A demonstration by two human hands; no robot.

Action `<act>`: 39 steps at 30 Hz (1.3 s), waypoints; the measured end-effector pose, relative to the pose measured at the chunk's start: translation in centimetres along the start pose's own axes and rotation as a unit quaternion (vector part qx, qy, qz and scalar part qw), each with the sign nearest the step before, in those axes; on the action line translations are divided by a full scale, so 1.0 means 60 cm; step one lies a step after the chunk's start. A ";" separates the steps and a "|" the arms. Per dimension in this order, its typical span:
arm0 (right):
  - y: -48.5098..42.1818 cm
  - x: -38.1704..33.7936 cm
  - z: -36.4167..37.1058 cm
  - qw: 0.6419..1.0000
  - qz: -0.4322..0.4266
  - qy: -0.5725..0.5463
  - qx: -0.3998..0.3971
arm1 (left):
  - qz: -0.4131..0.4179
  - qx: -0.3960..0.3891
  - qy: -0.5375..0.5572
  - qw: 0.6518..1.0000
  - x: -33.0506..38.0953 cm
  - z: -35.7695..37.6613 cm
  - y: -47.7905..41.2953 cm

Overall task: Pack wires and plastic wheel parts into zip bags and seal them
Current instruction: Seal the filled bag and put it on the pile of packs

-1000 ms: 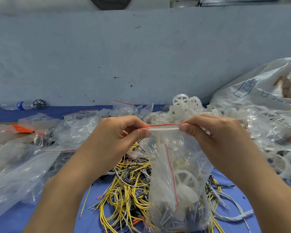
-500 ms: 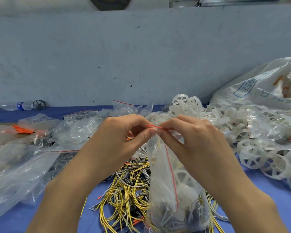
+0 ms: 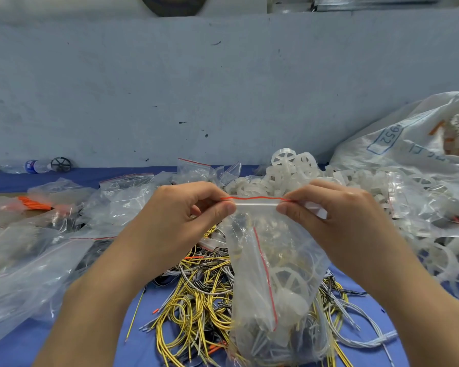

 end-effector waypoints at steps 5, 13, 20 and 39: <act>0.002 0.018 -0.018 1.000 0.002 -0.015 0.012 | -0.008 -0.001 0.009 1.000 -0.005 0.000 0.000; 0.010 0.048 -0.047 1.000 0.010 -0.013 0.019 | -0.030 0.000 0.006 1.000 -0.023 -0.002 0.003; 0.017 0.070 -0.054 0.988 0.054 -0.137 0.052 | -0.037 0.000 -0.007 0.999 -0.029 -0.003 0.004; 0.035 0.134 -0.024 0.856 0.242 -0.433 0.147 | 0.232 -0.013 -0.377 0.897 0.161 0.172 -0.113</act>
Point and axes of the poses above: each hand's wrist, its own y-axis away from the middle knuckle, its own z-axis out of the palm, x = y × z, the point moved 4 cm from there along -y, towards the middle knuckle, and after that the axes turned 8 degrees about -y, right-handed, at the moved point
